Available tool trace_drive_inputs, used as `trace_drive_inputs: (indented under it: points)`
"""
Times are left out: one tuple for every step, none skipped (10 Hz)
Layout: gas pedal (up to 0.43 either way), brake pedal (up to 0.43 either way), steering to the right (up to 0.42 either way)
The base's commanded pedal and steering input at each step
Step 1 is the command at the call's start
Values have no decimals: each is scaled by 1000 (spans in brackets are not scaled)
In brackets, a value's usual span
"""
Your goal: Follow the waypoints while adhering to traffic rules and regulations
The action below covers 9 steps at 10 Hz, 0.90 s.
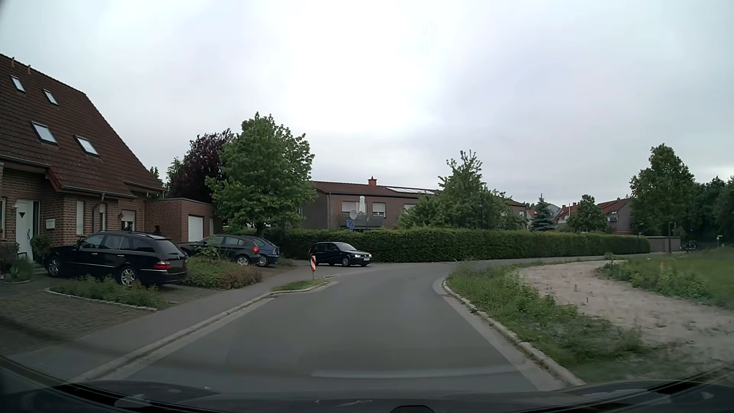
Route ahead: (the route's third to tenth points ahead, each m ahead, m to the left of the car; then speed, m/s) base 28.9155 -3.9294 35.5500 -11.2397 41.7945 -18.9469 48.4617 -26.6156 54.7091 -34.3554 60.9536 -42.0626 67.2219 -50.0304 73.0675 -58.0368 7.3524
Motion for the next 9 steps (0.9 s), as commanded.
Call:
trace_drive_inputs:
  points:
    - [150,0,-5]
    - [150,0,-5]
    - [150,0,-3]
    - [150,0,1]
    - [150,0,2]
    - [150,0,4]
    - [150,0,7]
    - [138,0,10]
    - [138,0,13]
